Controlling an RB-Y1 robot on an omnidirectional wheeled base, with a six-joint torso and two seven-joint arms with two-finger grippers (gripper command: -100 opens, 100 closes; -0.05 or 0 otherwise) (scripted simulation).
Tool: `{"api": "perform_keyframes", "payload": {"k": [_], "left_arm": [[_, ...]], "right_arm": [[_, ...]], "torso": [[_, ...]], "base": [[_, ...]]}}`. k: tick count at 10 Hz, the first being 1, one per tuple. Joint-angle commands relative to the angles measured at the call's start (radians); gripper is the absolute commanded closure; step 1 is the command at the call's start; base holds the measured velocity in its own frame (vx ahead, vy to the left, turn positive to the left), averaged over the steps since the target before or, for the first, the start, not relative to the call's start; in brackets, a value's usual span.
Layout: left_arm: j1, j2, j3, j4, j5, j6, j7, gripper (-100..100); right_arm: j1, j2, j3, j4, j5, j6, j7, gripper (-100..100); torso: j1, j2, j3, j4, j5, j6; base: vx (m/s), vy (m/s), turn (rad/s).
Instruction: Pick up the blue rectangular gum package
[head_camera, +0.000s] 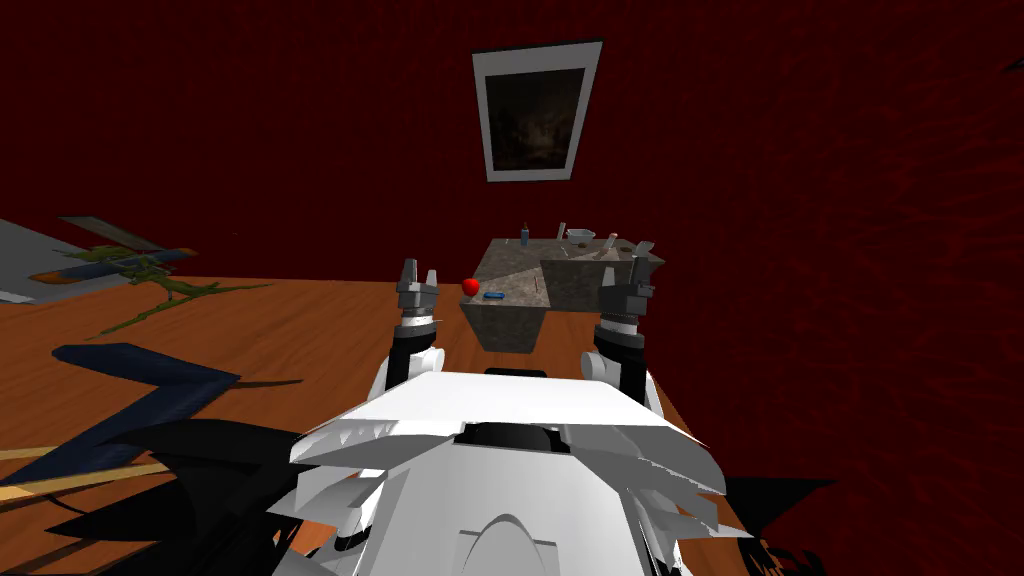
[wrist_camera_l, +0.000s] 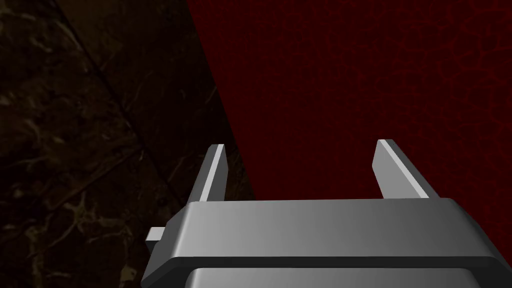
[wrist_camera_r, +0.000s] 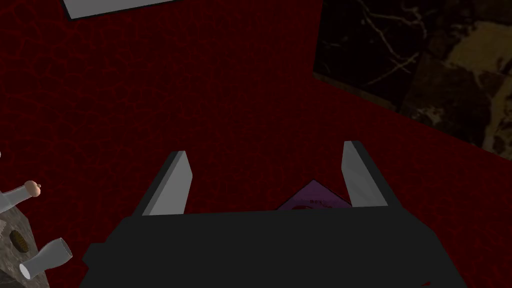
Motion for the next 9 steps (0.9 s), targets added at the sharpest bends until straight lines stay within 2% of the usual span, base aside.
{"api": "perform_keyframes", "payload": {"k": [1, 5, 9], "left_arm": [[0.023, 0.032, 0.014, -0.011, 0.022, 0.022, 0.016, -100], [0.101, 0.07, 0.064, -0.043, 0.096, 0.095, 0.072, -100], [0.214, 0.084, 0.139, -0.082, 0.206, 0.199, 0.156, -100]], "right_arm": [[0.0, 0.0, 0.0, 0.0, 0.0, 0.0, 0.0, 0], [0.0, 0.0, 0.0, 0.0, 0.0, 0.0, 0.0, 0], [0.0, 0.0, 0.0, 0.0, 0.0, 0.0, 0.0, 0]], "torso": [[0.0, 0.0, 0.0, 0.0, 0.0, 0.0], [0.0, -0.002, -0.001, 0.0, 0.0, 0.0], [0.0, -0.003, -0.001, -0.001, 0.0, 0.0]], "base": [[0.016, -0.004, -0.265], [0.028, 0.004, -0.303], [0.041, 0.004, -0.39]]}}
